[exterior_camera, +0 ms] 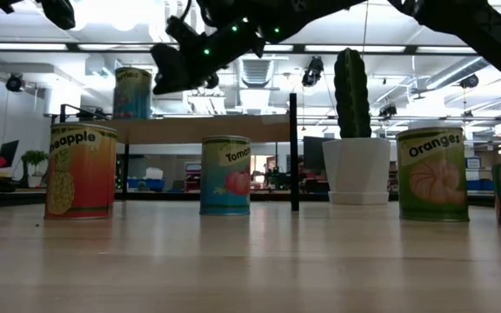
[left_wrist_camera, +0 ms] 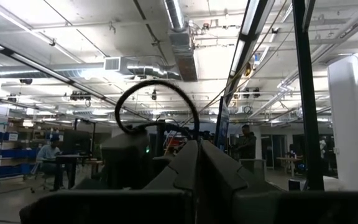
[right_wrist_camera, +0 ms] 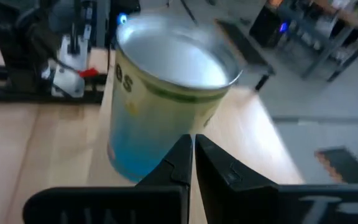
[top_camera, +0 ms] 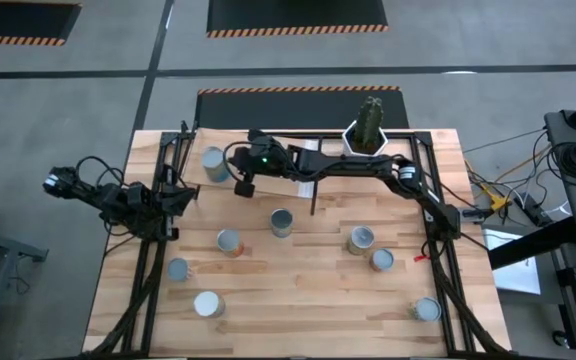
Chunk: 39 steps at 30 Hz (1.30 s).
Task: Pick and place cans onto a shelf
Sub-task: Put the canned cherries on the shelf
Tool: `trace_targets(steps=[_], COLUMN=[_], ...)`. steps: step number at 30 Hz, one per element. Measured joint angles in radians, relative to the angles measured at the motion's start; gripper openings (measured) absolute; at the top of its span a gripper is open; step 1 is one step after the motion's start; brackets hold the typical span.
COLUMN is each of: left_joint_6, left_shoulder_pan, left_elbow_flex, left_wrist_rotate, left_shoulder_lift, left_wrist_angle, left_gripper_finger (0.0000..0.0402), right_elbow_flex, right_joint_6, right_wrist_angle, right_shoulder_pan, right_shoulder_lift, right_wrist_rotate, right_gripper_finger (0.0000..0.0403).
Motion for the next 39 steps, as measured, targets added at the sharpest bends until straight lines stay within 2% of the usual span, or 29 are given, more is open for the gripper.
trace_targets(steps=[7,12,17,22,25,28,30,35,39], left_joint_6=[0.000,0.000,0.000,-0.005,-0.028,-0.061,-0.139,-0.410,-0.497], left_shoulder_pan=[0.000,0.000,0.000,0.000,0.000,0.001,0.000,-0.001,0.002], left_elbow_flex=[0.000,0.000,0.000,0.000,0.003,0.074,0.156,0.407,0.568], left_wrist_rotate=[0.000,0.000,0.001,-0.001,-0.086,-0.236,-0.288,-0.291,-0.308], left_shoulder_lift=[0.000,0.000,0.000,0.000,0.006,0.035,0.070,0.199,0.322], left_wrist_angle=[0.000,0.001,0.000,-0.010,-0.043,-0.224,-0.424,-0.926,-1.119], left_gripper_finger=[0.0000,0.0000,0.0000,0.0000,0.0000,0.0000,0.0000,0.0000,0.0000], right_elbow_flex=[0.007,0.006,0.011,0.011,-0.018,-0.110,-0.200,-0.442,-0.619], right_joint_6=[-0.022,0.001,-0.017,-0.032,-0.032,-0.034,-0.026,0.043,0.056], right_wrist_angle=[0.049,0.144,0.135,-0.067,-0.201,-0.251,-0.251,-0.246,-0.230], right_shoulder_pan=[-0.007,-0.012,-0.014,-0.009,0.023,0.069,0.101,0.176,0.231], right_shoulder_lift=[0.001,0.016,0.024,-0.073,-0.154,-0.247,-0.320,-0.519,-0.648], right_wrist_rotate=[-0.006,-0.084,-0.050,-0.039,0.004,0.034,0.037,0.037,0.037], right_gripper_finger=[0.0008,0.0008,0.0008,0.0008,0.0008,0.0008,0.0008,0.0008,0.0008])
